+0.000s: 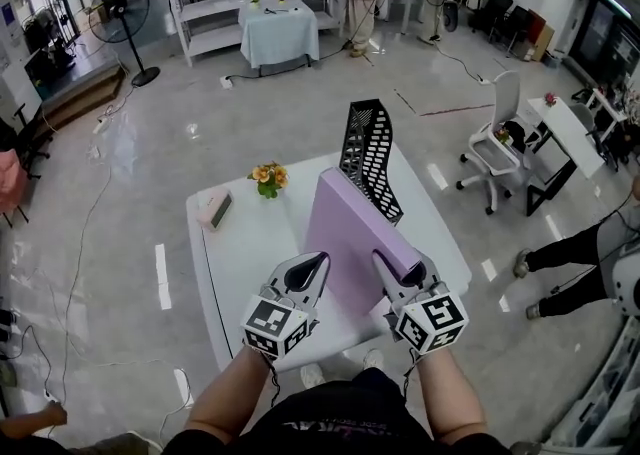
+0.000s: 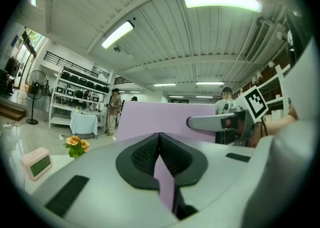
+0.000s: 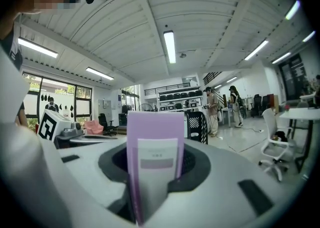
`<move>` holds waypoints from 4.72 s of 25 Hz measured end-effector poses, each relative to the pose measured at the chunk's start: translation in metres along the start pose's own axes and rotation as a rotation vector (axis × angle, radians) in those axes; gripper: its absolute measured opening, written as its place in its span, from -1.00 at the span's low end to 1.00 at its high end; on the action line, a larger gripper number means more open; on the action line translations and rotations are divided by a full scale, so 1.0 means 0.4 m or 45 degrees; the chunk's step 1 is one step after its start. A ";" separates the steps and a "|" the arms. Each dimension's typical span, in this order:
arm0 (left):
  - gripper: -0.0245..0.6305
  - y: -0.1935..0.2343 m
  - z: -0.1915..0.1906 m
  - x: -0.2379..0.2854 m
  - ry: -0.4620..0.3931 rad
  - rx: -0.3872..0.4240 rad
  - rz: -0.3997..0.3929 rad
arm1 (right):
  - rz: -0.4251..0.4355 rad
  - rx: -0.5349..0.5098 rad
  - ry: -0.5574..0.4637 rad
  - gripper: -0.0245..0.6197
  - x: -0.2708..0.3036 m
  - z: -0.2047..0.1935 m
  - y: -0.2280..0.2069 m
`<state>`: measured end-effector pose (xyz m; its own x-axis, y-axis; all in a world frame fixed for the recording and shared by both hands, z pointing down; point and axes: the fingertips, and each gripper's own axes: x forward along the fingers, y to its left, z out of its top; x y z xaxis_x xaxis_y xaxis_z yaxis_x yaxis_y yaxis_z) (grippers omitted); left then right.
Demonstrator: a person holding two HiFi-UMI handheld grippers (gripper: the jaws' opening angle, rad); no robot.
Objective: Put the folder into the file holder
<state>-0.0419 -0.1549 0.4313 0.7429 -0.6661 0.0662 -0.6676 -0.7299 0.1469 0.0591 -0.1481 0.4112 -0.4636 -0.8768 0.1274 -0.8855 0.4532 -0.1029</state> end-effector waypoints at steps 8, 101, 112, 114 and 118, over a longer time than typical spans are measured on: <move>-0.92 -0.029 0.032 -0.030 -0.032 0.030 -0.042 | -0.036 0.005 -0.070 -0.47 -0.024 0.055 0.012; -0.92 0.058 0.084 0.311 0.000 -0.004 -0.037 | -0.390 -0.073 -0.280 -0.49 0.319 0.343 -0.421; -0.92 0.078 0.069 0.300 0.011 -0.027 -0.024 | -0.406 -0.069 -0.224 -0.48 0.342 0.262 -0.412; -0.92 0.083 0.065 0.296 0.016 -0.029 -0.021 | -0.407 -0.068 -0.212 -0.48 0.346 0.245 -0.411; -0.92 0.092 0.052 0.287 0.028 -0.040 -0.013 | -0.407 -0.070 -0.184 -0.48 0.353 0.207 -0.405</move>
<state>0.0178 -0.2617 0.4237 0.7510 -0.6547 0.0860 -0.6581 -0.7313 0.1789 0.1398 -0.3588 0.3643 -0.1568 -0.9876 0.0033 -0.9873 0.1567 -0.0269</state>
